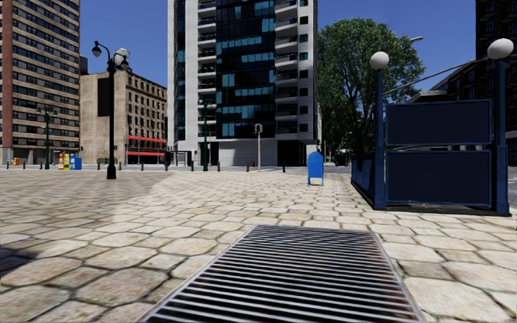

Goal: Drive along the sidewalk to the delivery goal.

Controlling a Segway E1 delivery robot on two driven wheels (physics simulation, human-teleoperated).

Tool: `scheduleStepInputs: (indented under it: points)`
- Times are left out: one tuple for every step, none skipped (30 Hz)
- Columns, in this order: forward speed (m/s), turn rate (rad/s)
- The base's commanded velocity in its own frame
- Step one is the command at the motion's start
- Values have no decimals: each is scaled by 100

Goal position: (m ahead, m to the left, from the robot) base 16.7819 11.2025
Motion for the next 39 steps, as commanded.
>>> scheduleStepInputs:
  points:
    - [200, 0]
    - [200, 0]
    - [200, 0]
    - [200, 0]
    - [200, 0]
    - [200, 0]
    - [200, 0]
    - [200, 0]
    - [200, 0]
    - [200, 0]
    - [200, 0]
    - [200, 0]
    - [200, 0]
    - [200, 0]
    - [200, 0]
    - [200, 0]
    - [200, 0]
    - [200, 0]
    - [200, 0]
    - [200, 0]
    - [200, 0]
    - [200, 0]
    - [200, 0]
    - [200, 0]
    - [200, 0]
    - [200, 0]
    - [200, 0]
    - [200, 0]
    - [200, 0]
    - [200, 0]
    - [200, 0]
    - [200, 0]
    - [200, 0]
    - [200, 0]
    - [200, 0]
    - [200, 0]
    - [200, 0]
    - [200, 0]
    - [200, 0]
